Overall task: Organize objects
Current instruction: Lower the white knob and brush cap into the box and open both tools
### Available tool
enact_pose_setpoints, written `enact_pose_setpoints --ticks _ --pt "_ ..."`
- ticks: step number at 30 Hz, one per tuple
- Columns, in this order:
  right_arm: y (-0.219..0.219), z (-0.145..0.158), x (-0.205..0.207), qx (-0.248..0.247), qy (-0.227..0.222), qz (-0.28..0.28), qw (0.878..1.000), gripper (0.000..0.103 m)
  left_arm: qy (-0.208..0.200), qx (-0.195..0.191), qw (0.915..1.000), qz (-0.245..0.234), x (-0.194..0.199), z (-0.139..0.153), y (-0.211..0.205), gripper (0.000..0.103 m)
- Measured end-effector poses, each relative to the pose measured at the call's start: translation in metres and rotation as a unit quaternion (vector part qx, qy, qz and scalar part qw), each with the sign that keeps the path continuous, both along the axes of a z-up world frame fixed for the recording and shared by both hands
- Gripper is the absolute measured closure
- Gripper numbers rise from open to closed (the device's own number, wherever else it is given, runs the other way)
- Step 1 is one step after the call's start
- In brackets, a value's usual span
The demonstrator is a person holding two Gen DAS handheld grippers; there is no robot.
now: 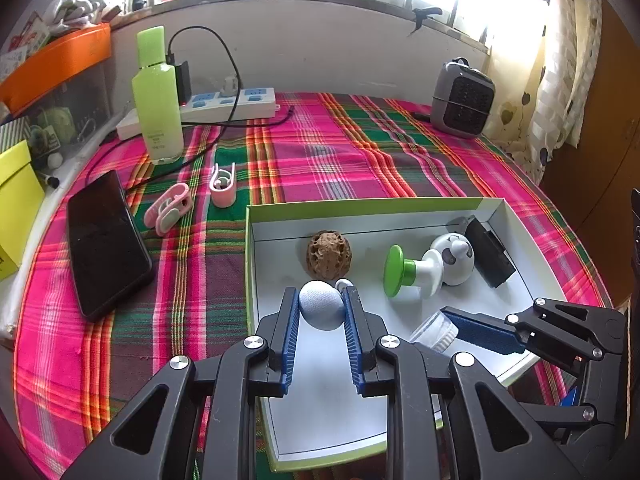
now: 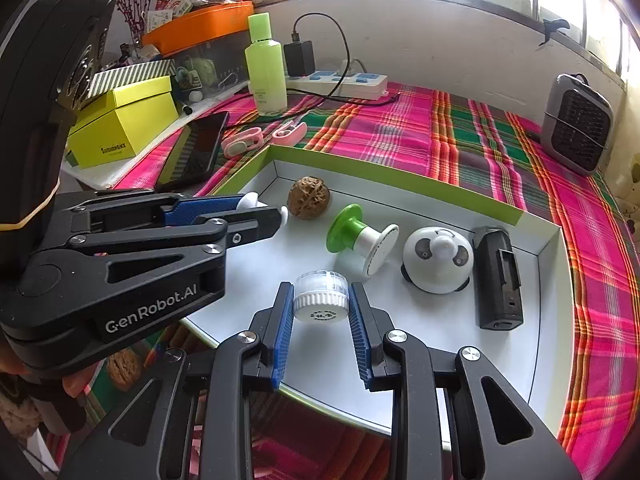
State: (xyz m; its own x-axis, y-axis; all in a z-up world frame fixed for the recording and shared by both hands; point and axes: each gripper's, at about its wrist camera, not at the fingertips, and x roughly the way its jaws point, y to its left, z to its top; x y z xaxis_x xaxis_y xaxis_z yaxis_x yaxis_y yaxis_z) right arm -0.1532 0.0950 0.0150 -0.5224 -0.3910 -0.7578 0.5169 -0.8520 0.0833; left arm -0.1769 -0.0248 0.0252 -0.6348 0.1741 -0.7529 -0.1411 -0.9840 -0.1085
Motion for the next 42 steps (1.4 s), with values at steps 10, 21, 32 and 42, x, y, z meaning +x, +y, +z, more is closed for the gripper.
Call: enact_pose_setpoints --ticks 10,21,32,42 --pt "-0.0075 -0.0020 -0.0026 0.001 0.000 0.010 1.000 0.074 -0.004 -0.005 1.0000 -0.008 -0.0072 -0.0044 -0.0002 0.083" --pt "-0.0082 -0.0040 -0.0059 -0.003 -0.002 0.011 1.000 0.074 -0.003 -0.010 0.9998 -0.016 -0.0040 -0.0040 0.0025 0.082" --pt "-0.0084 -0.0041 -0.0066 -0.005 -0.004 0.012 1.000 0.074 -0.007 -0.008 0.9998 -0.018 -0.0051 -0.0042 0.0042 0.082" --pt "-0.0072 -0.0042 -0.0069 -0.006 -0.006 0.012 1.000 0.074 -0.010 -0.011 0.9996 -0.022 -0.0044 -0.0072 0.0087 0.082"
